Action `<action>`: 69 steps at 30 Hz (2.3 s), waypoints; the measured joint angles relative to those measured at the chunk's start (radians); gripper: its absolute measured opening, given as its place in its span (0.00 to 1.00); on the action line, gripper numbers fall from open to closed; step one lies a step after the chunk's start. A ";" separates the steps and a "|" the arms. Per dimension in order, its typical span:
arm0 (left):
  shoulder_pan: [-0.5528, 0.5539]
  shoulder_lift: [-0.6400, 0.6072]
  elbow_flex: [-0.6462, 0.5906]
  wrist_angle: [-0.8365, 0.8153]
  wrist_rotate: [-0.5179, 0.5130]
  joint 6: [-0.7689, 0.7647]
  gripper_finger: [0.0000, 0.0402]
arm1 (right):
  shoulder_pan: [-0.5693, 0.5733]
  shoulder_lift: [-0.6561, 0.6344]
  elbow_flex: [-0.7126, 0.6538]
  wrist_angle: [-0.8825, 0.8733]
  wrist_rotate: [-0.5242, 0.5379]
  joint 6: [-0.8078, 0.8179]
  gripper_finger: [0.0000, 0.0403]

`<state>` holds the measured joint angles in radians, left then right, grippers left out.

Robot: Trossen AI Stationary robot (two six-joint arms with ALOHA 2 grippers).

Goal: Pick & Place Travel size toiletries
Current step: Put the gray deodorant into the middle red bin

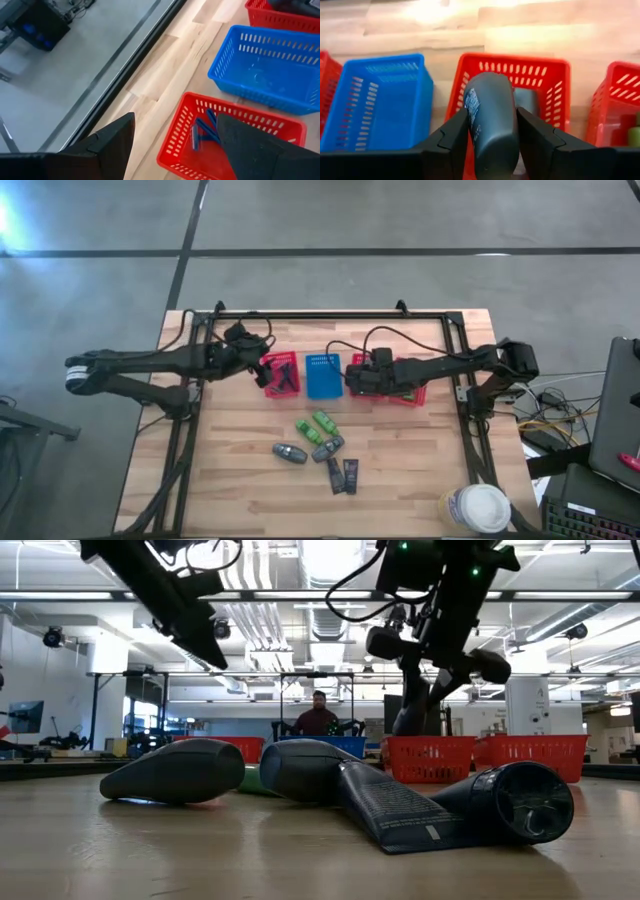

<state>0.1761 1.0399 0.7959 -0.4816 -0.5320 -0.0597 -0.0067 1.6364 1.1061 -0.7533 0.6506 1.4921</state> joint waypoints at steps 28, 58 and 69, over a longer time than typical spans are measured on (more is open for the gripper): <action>0.005 -0.035 -0.085 -0.011 0.455 0.173 0.71 | -0.019 0.025 0.031 -0.013 -0.300 -0.242 0.76; -0.421 0.348 -0.254 0.500 0.705 0.026 0.71 | 0.070 -0.063 0.031 -0.035 -0.424 -0.531 0.88; -0.424 0.506 -0.190 0.508 0.713 0.023 0.71 | 0.072 -0.063 0.030 -0.037 -0.425 -0.558 0.83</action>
<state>-0.2481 1.5458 0.6062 0.0269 0.1814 -0.0371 0.0655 1.5730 1.1362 -0.7907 0.2256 0.9336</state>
